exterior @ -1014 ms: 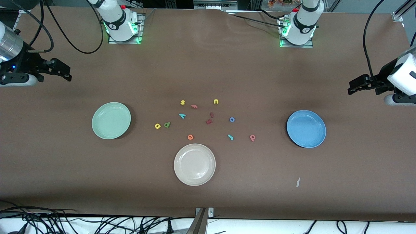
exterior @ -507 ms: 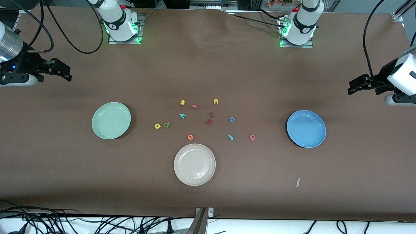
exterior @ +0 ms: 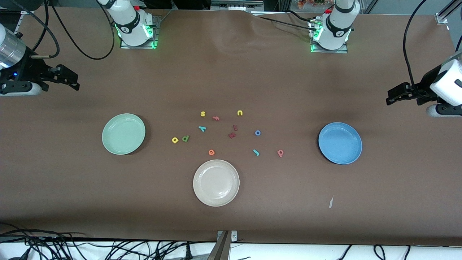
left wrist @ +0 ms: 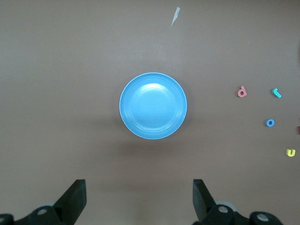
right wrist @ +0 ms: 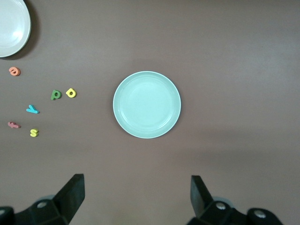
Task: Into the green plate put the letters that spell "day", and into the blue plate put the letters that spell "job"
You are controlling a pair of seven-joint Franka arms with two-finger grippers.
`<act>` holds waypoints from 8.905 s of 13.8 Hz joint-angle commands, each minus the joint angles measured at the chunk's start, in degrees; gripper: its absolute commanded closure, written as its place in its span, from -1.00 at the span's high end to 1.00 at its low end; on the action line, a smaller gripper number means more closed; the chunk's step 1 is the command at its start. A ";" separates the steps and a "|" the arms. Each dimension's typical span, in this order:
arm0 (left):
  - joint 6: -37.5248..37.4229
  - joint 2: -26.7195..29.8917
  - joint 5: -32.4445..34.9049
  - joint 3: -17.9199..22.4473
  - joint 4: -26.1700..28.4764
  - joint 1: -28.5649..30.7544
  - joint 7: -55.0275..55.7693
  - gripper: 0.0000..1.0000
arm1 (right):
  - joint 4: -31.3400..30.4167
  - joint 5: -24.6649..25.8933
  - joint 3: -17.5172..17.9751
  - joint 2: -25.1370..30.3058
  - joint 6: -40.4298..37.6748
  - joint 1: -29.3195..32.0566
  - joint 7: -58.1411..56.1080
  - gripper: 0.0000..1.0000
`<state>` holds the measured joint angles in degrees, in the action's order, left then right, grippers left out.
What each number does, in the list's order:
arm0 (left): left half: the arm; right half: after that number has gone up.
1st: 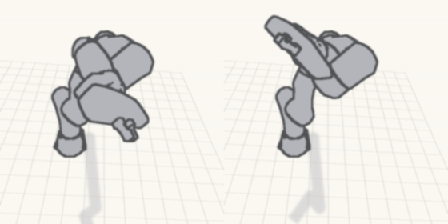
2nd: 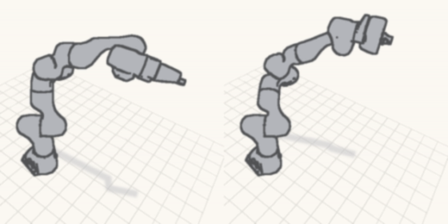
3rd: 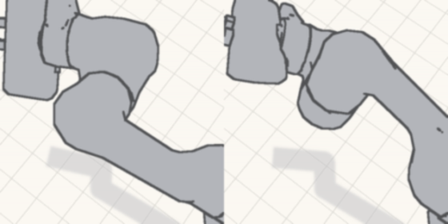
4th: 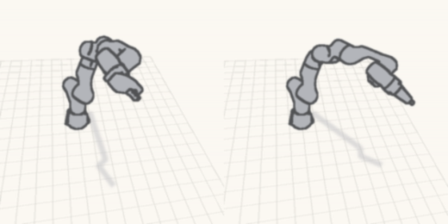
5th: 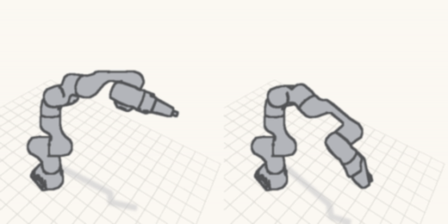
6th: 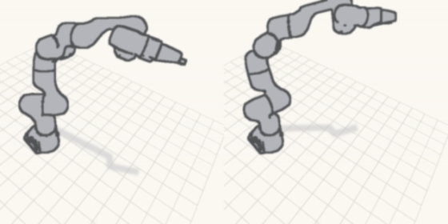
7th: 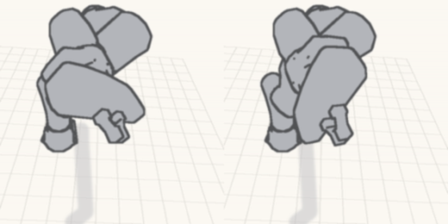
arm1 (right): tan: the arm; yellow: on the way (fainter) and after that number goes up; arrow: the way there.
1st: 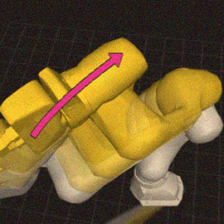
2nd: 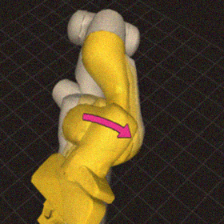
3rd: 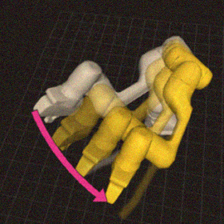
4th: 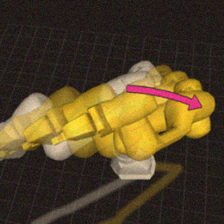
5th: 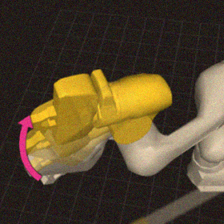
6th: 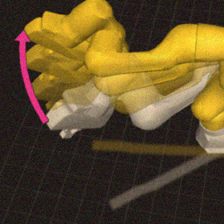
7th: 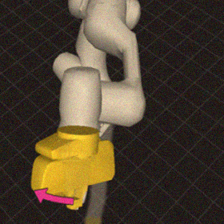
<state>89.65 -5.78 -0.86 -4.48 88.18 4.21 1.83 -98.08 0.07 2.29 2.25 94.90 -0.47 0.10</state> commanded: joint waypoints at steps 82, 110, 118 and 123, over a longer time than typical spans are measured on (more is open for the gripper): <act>38.73 -34.29 -3.53 -0.44 -2.04 -20.29 26.72 1.00 | 1.57 1.52 0.35 -33.97 31.13 -20.88 41.83 1.00; 42.19 -40.63 1.92 -0.09 -0.46 -24.60 38.78 -0.58 | -6.51 2.13 -0.97 -38.37 42.65 -23.17 53.25 -0.20; 29.00 -30.46 5.23 0.00 3.73 -19.08 23.41 -0.64 | -5.81 1.16 -2.11 -37.58 44.23 -23.17 53.17 -0.19; 29.79 -20.70 7.89 -0.26 15.34 -11.88 9.02 -0.66 | -6.42 1.25 -3.17 -37.40 44.49 -22.82 52.99 -0.18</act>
<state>118.74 -32.68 5.63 -4.10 96.04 -11.00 17.40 -102.86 1.16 -0.85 -36.20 138.76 -23.46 52.46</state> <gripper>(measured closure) 0.709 0.590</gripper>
